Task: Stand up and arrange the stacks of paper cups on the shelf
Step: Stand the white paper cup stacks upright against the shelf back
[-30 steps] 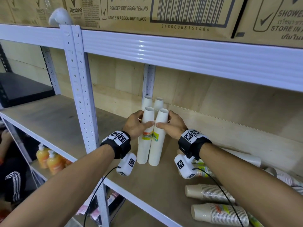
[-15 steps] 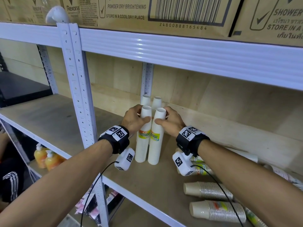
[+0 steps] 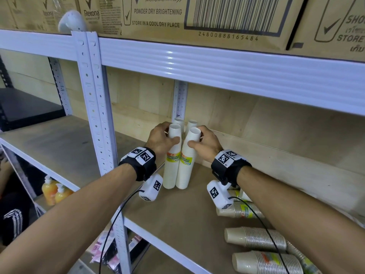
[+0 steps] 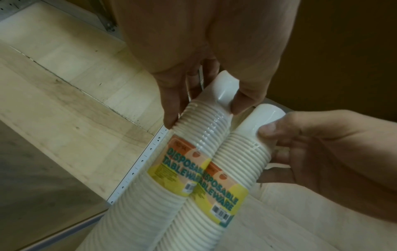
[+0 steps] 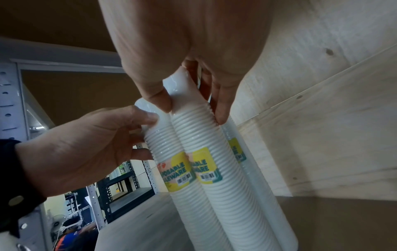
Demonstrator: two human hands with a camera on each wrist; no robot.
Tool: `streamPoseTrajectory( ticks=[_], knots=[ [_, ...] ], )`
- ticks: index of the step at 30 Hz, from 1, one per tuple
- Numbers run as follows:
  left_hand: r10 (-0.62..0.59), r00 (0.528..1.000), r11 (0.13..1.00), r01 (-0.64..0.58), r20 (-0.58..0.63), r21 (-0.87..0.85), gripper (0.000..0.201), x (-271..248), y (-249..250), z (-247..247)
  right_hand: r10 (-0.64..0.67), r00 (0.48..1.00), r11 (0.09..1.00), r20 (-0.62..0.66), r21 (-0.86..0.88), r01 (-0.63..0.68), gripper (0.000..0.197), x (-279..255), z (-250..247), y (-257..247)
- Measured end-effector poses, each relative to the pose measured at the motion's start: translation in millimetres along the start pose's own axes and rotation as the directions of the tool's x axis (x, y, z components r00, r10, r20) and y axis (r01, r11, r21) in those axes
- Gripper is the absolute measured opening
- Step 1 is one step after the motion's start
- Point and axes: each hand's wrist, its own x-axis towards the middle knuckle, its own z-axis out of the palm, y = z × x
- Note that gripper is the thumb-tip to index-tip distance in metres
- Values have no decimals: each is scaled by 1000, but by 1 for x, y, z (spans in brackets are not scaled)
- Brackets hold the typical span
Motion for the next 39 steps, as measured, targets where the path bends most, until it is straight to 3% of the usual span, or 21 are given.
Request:
streamPoseTrajectory(
  ticks=[9, 19, 25, 30, 33, 39],
  knots=[
    [-53, 998, 998, 53, 15, -25, 50, 9, -13, 4, 29, 999, 999, 14, 19, -29, 36, 12, 12, 12],
    [-26, 1000, 997, 26, 2, -67, 52, 22, 2, -2, 40, 999, 997, -8, 71, -39, 42, 23, 5, 11],
    [46, 999, 988, -47, -15, -146, 59, 31, 44, -10, 43, 999, 999, -28, -13, -43, 62, 25, -34, 0],
    [151, 988, 983, -151, -12, -105, 55, 36, 82, 4, 55, 995, 989, -79, -134, -66, 59, 20, -89, 3],
    [220, 974, 972, -215, 49, -92, 52, 36, 99, 27, 82, 991, 966, -111, -236, -106, 55, 8, -124, 13],
    [253, 920, 961, -273, 301, 27, 47, 31, 113, 89, 212, 965, 921, -156, -299, -251, 49, -29, -185, 49]
  ],
)
